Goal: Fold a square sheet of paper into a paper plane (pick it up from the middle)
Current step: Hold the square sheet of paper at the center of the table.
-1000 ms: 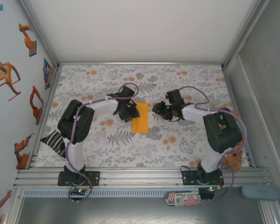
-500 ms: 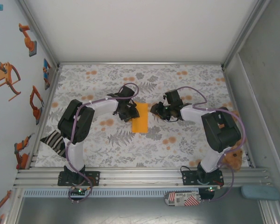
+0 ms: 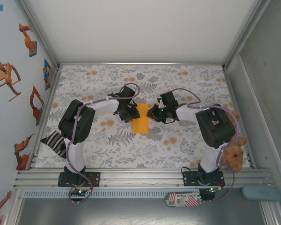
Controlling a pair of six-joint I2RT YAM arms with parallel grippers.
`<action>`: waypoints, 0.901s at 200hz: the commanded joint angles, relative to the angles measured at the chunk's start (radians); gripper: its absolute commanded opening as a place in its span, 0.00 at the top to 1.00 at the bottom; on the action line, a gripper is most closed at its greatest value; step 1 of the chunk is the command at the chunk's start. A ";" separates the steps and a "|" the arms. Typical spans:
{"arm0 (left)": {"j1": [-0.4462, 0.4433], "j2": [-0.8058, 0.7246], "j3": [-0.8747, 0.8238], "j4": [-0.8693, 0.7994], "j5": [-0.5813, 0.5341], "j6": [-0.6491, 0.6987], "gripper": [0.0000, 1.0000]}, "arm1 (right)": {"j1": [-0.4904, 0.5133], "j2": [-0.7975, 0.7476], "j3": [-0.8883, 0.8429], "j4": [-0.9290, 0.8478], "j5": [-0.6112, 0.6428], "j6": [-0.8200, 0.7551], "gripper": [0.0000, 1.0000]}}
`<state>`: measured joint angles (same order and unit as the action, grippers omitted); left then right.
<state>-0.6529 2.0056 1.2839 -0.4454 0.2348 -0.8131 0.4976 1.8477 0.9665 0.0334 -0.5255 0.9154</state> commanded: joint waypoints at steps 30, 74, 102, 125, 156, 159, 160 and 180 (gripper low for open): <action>-0.010 0.213 -0.092 -0.052 -0.092 0.042 0.63 | 0.027 0.056 0.075 -0.068 -0.029 -0.035 0.90; -0.010 0.214 -0.095 -0.052 -0.094 0.038 0.64 | 0.034 0.094 0.086 -0.089 -0.030 -0.045 0.94; -0.010 0.215 -0.095 -0.052 -0.091 0.035 0.63 | 0.033 0.119 0.087 -0.136 -0.008 -0.066 0.95; -0.010 0.199 -0.080 -0.069 -0.088 0.042 0.64 | 0.034 0.143 0.081 -0.203 0.029 -0.097 0.95; 0.001 0.111 0.004 -0.143 -0.097 0.076 0.64 | 0.033 0.173 0.075 -0.317 0.101 -0.166 0.96; 0.004 0.098 0.013 -0.150 -0.103 0.079 0.63 | 0.033 0.174 0.072 -0.320 0.107 -0.170 0.96; 0.004 0.092 0.016 -0.153 -0.105 0.080 0.63 | 0.033 0.175 0.071 -0.323 0.108 -0.172 0.96; 0.026 -0.012 0.050 -0.178 -0.151 0.096 0.59 | 0.033 0.190 0.073 -0.346 0.126 -0.201 0.96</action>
<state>-0.6533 2.0083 1.3430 -0.5133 0.2237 -0.7704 0.5247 1.9511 1.0756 -0.1139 -0.5377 0.7856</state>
